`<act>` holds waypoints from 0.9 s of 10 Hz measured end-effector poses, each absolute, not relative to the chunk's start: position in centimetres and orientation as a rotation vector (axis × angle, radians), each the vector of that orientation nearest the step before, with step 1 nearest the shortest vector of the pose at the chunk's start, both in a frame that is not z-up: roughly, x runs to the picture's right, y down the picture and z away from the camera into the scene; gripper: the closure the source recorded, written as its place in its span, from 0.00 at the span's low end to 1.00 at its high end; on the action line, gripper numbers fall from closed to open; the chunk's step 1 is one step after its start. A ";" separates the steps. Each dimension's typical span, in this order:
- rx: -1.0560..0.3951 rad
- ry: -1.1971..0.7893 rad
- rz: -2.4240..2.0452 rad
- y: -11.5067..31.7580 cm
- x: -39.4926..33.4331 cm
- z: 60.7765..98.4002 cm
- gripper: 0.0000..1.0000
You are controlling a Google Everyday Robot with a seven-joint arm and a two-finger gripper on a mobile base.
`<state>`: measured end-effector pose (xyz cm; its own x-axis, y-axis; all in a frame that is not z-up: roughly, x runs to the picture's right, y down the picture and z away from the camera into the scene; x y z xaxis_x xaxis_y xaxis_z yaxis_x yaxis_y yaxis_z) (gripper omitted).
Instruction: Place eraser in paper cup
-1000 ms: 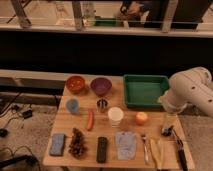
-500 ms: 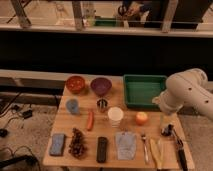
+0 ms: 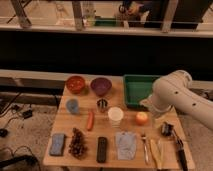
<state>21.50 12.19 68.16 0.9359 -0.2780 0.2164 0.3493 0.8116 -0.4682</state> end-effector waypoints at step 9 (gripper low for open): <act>-0.475 -0.293 -0.601 14.1 17.9 65.7 0.20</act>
<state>17.89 14.05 65.68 0.7888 -0.4703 0.3958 0.6017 0.7226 -0.3403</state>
